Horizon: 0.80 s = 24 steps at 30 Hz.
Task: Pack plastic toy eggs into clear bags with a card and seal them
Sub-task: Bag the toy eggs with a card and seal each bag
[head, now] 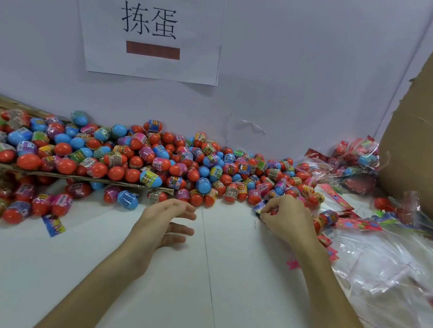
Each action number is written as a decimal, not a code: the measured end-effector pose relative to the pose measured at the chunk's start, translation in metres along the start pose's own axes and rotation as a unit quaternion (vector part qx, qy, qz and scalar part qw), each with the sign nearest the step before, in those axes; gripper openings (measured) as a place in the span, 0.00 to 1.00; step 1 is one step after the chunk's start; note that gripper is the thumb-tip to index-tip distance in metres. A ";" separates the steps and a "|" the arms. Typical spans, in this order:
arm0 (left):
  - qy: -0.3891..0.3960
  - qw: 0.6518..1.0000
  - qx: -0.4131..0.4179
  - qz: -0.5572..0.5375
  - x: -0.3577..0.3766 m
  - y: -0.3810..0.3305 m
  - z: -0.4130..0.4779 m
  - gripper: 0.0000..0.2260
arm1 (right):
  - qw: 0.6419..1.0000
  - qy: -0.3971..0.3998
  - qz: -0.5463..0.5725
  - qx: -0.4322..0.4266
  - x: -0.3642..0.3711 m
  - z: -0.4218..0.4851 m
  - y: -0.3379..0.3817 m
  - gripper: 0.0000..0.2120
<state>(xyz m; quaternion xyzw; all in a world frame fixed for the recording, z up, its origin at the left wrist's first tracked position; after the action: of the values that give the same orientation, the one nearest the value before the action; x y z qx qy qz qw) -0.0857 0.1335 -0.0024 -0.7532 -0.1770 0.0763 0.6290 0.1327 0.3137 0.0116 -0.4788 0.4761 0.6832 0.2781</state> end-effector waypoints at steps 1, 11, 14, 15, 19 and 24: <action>0.000 1.000 0.000 0.000 0.000 0.000 0.000 0.10 | 1.000 -0.003 -0.006 0.000 -0.001 0.000 0.000 0.07; 0.117 0.971 -0.127 -0.165 0.018 0.011 -0.005 0.26 | 0.938 0.026 0.191 -0.286 -0.004 -0.042 0.090 0.06; 0.130 0.973 -0.100 -0.165 0.015 0.009 -0.003 0.23 | 0.901 0.141 0.207 -0.354 0.015 -0.062 0.123 0.06; 0.098 0.980 -0.079 -0.152 0.010 0.008 -0.002 0.18 | 0.893 0.162 0.210 -0.364 0.017 -0.066 0.127 0.09; 0.015 0.995 -0.006 -0.102 -0.008 0.003 0.003 0.10 | 0.897 0.118 0.297 -0.305 0.002 -0.054 0.115 0.11; 0.017 0.996 0.066 -0.065 -0.014 -0.014 0.000 0.10 | 0.934 0.093 0.343 -0.042 0.001 -0.026 0.071 0.32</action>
<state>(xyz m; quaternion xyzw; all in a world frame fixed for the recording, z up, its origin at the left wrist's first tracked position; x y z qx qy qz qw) -0.1012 0.1305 0.0093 -0.6982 -0.2096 0.0343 0.6836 0.0827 0.2621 0.0357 -0.3594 0.6057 0.7089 -0.0389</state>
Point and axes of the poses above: each hand's wrist, its own z-axis towards the middle knuckle, its own x-axis out of the palm, y = z × x, the point moved 5 cm from there along z, towards the middle knuckle, and after that the axes turned 6 degrees about y, right-handed, at the moved point
